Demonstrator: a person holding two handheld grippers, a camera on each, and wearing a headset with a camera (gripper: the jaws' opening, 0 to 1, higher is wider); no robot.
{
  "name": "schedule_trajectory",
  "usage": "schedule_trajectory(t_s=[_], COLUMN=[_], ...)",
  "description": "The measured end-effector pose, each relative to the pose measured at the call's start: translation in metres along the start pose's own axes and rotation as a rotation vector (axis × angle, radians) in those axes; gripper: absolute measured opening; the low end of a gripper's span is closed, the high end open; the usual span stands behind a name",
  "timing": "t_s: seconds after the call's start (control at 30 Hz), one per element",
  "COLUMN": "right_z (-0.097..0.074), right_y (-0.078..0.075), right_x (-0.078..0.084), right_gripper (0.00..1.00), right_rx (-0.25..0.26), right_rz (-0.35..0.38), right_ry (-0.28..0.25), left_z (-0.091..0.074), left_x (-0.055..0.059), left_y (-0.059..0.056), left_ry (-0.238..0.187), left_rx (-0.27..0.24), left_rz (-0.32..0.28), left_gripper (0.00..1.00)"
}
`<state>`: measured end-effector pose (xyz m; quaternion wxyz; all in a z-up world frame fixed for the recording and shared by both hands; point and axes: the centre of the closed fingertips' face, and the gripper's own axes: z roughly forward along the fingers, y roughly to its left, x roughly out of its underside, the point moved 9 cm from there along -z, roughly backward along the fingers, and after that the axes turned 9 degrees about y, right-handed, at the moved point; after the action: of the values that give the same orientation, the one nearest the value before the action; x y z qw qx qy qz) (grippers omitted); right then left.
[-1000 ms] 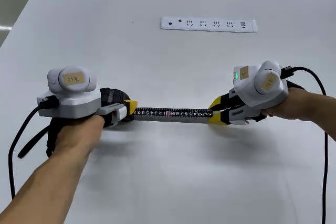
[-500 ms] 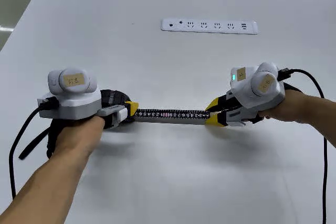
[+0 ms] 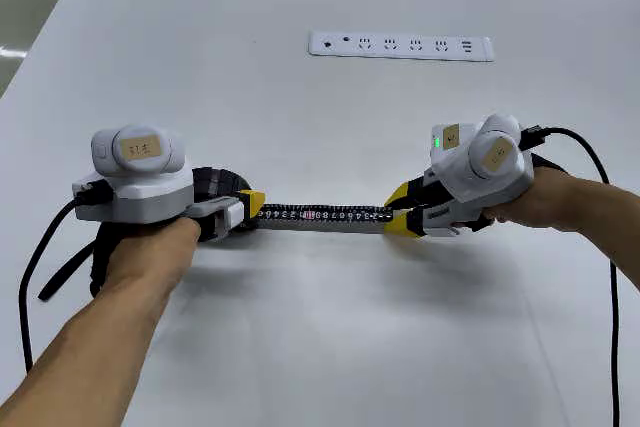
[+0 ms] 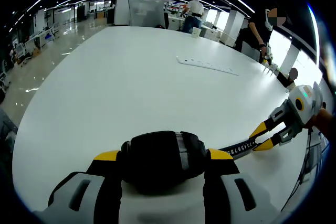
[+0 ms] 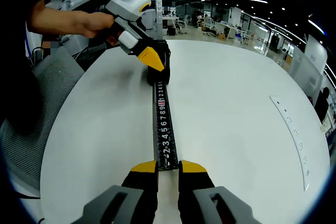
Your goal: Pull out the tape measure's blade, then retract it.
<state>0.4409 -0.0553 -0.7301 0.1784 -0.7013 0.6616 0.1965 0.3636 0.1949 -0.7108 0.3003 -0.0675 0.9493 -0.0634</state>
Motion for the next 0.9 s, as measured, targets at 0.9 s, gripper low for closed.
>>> schedule_trajectory(t_s=[0.9], right_z=[0.016], right_y=[0.001], right_x=[-0.016], right_gripper=[0.11], right_rx=[-0.008], right_rz=[0.015], right_ry=[-0.038], left_z=[0.000], left_x=[0.000], left_y=[0.001], left_ry=[0.008], left_rx=[0.015], left_rz=[0.002], left_gripper=[0.58])
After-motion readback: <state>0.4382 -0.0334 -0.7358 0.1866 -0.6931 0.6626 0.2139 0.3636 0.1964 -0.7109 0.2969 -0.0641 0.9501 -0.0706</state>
